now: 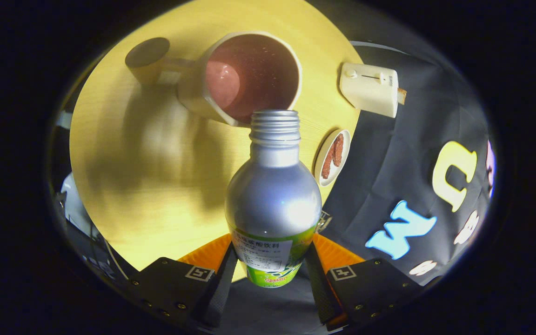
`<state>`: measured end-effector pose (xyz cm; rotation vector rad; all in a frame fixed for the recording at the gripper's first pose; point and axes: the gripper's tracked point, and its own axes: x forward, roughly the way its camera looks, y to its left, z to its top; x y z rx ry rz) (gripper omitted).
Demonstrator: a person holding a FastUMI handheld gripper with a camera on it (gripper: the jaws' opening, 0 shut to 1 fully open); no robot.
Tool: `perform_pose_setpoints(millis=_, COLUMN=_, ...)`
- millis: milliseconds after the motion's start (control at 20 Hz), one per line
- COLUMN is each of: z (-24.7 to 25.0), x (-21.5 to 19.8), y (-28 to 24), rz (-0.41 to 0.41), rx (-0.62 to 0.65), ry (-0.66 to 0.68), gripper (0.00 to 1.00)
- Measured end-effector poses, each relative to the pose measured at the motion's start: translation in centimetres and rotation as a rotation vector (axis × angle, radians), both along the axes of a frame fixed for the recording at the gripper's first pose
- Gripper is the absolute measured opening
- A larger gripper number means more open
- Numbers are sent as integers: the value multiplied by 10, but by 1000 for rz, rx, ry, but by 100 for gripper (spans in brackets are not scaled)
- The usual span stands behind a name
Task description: Take the bottle from table, then pour the juice into the cup, finally place the bottle on the coaster
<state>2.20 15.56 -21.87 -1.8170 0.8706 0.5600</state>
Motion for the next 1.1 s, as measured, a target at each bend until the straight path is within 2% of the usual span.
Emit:
perform_pose_setpoints(millis=250, z=-18, x=-6, y=-4, rz=-93, rx=180, ry=17, gripper=76)
perform_pose_setpoints(millis=550, z=-36, x=-19, y=4, rz=-229, rx=462, ry=63, gripper=76)
perform_pose_setpoints(millis=750, z=-38, x=-25, y=18, rz=-338, rx=710, ry=93, gripper=76)
perform_pose_setpoints(millis=1100, z=-35, x=-10, y=25, rz=-432, rx=960, ry=89, gripper=76)
